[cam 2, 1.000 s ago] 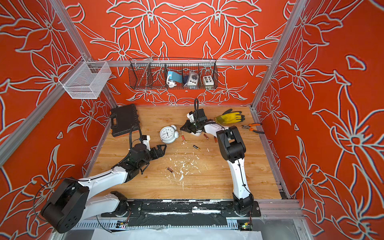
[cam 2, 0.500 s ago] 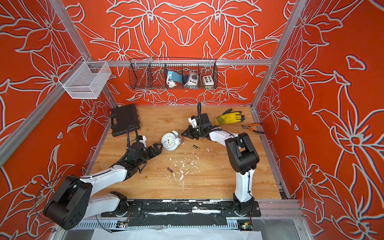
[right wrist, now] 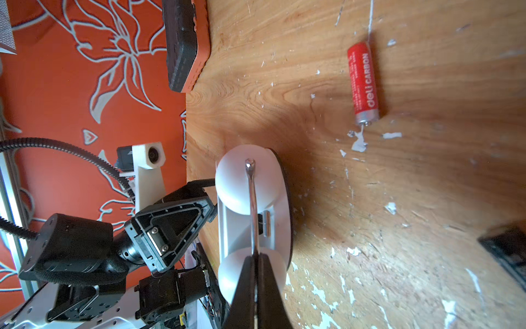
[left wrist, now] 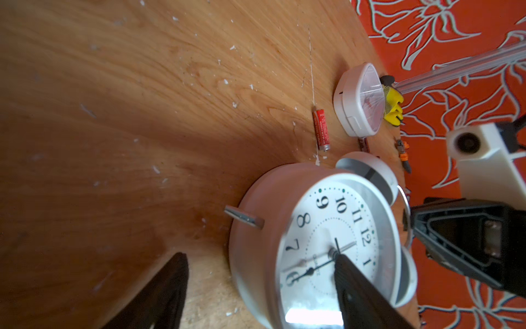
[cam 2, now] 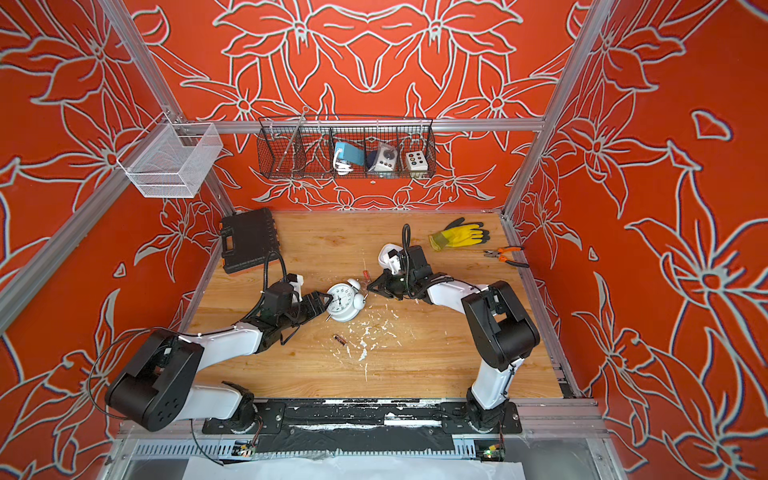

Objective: Insert the battery into the alarm
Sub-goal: Adjust the alarm at the center of the board.

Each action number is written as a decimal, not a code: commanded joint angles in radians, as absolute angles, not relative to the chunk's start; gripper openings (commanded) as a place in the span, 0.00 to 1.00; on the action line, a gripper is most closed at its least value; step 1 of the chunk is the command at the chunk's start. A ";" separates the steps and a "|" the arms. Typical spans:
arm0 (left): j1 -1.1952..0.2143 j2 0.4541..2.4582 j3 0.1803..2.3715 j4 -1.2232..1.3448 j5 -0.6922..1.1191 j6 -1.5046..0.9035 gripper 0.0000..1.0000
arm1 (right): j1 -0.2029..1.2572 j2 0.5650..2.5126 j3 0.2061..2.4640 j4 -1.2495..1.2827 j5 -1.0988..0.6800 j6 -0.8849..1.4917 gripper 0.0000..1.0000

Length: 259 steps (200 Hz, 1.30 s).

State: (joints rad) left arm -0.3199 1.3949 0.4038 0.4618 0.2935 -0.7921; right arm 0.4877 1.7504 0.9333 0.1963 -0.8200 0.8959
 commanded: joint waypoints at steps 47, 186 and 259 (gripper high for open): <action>-0.314 1.466 0.403 0.541 0.439 -0.787 0.53 | 0.498 1.828 0.922 0.418 -0.879 1.002 0.04; -0.314 1.411 0.407 0.477 0.375 -0.757 0.64 | 0.500 1.790 0.934 0.285 -0.818 0.914 0.00; -0.314 1.326 0.440 0.354 0.288 -0.721 0.93 | 0.501 1.526 0.887 -0.051 -0.663 0.760 0.00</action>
State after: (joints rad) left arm -0.3099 1.3525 0.4202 0.3973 0.3149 -0.7387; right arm 0.4942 1.6062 0.8997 0.0811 -0.7151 0.8375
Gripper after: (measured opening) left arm 0.902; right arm 0.063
